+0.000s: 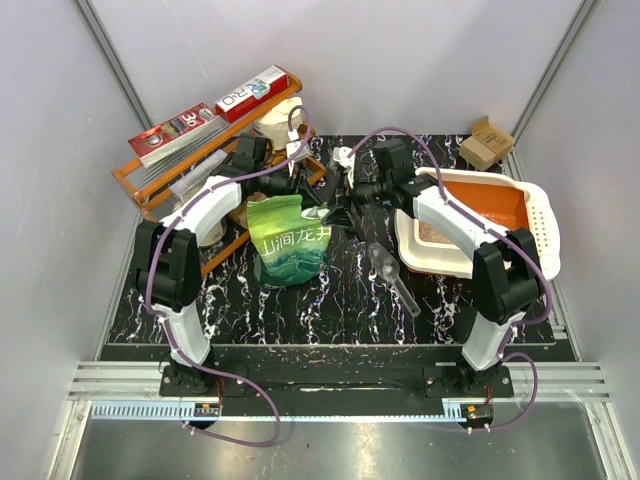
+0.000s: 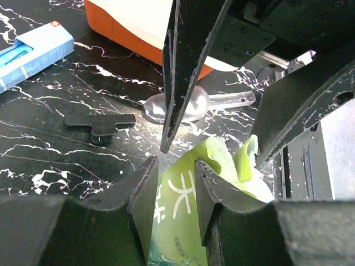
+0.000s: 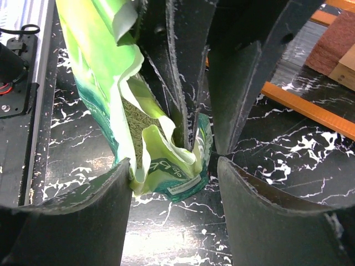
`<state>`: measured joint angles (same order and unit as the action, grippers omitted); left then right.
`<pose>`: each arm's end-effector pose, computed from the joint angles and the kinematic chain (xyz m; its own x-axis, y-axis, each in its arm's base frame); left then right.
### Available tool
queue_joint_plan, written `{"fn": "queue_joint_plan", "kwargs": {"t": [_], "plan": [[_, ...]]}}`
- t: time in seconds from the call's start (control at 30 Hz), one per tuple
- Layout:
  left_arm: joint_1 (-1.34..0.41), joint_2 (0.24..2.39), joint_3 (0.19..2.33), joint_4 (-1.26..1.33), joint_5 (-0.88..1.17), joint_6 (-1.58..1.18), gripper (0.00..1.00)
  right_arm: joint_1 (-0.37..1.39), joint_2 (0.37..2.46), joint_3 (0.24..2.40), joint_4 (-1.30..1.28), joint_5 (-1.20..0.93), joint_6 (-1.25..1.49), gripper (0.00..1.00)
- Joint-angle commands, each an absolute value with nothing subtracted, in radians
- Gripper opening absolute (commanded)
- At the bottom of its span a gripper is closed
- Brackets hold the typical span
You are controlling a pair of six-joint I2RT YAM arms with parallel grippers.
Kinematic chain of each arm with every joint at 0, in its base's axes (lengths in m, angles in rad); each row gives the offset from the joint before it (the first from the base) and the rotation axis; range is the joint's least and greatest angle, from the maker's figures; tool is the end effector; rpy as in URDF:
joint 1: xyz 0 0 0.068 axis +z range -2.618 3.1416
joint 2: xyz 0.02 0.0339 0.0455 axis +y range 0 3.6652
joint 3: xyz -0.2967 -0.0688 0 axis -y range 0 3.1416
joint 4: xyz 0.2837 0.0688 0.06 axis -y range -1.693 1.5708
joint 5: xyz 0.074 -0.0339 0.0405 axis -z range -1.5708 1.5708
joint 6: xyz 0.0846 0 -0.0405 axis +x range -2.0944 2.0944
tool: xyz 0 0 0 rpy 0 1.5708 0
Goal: Fill the litter box with clean litter
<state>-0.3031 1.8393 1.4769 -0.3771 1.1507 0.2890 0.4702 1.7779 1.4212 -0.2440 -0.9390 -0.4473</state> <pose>0.4211 -0.2126 0.2820 -0.3983 0.2464 -0.8835 0.9171 0.1228 -0.3792 0.3881 0.2738 0.2910 -0.0819 -0.3282 -0.9411 -0.9943 0.0920 0.0544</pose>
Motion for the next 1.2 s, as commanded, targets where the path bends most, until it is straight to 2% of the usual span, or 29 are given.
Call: {"fn": "queue_joint_plan", "kwargs": {"t": [0.0, 0.3, 0.5, 0.6, 0.7, 0.77, 0.93, 1.17], "plan": [[-0.304, 1.856, 1.540, -0.388, 1.223, 0.287, 0.36, 0.468, 1.796, 1.476, -0.180, -1.011, -0.437, 0.67], [-0.302, 1.862, 1.571, -0.439, 1.210, 0.305, 0.35, 0.468, 1.858, 1.488, -0.083, -1.147, -0.263, 0.65], [-0.273, 1.850, 1.572, -0.402, 1.190, 0.270, 0.35, 0.466, 1.878, 1.434, 0.118, -1.190, -0.062, 0.61], [-0.253, 1.827, 1.571, -0.352, 1.154, 0.229, 0.40, 0.466, 1.891, 1.424, 0.190, -1.203, 0.023, 0.59], [-0.233, 1.781, 1.566, -0.281, 1.076, 0.209, 0.43, 0.466, 1.902, 1.424, 0.215, -1.213, 0.049, 0.51], [-0.215, 1.757, 1.557, -0.226, 1.007, 0.158, 0.49, 0.465, 1.907, 1.424, 0.213, -1.218, 0.061, 0.50], [-0.161, 1.684, 1.560, -0.155, 0.953, 0.087, 0.55, 0.462, 1.922, 1.420, 0.213, -1.235, 0.097, 0.52], [-0.126, 1.571, 1.520, -0.251, 0.948, 0.147, 0.56, 0.462, 1.939, 1.393, 0.255, -1.273, 0.138, 0.54]]}}
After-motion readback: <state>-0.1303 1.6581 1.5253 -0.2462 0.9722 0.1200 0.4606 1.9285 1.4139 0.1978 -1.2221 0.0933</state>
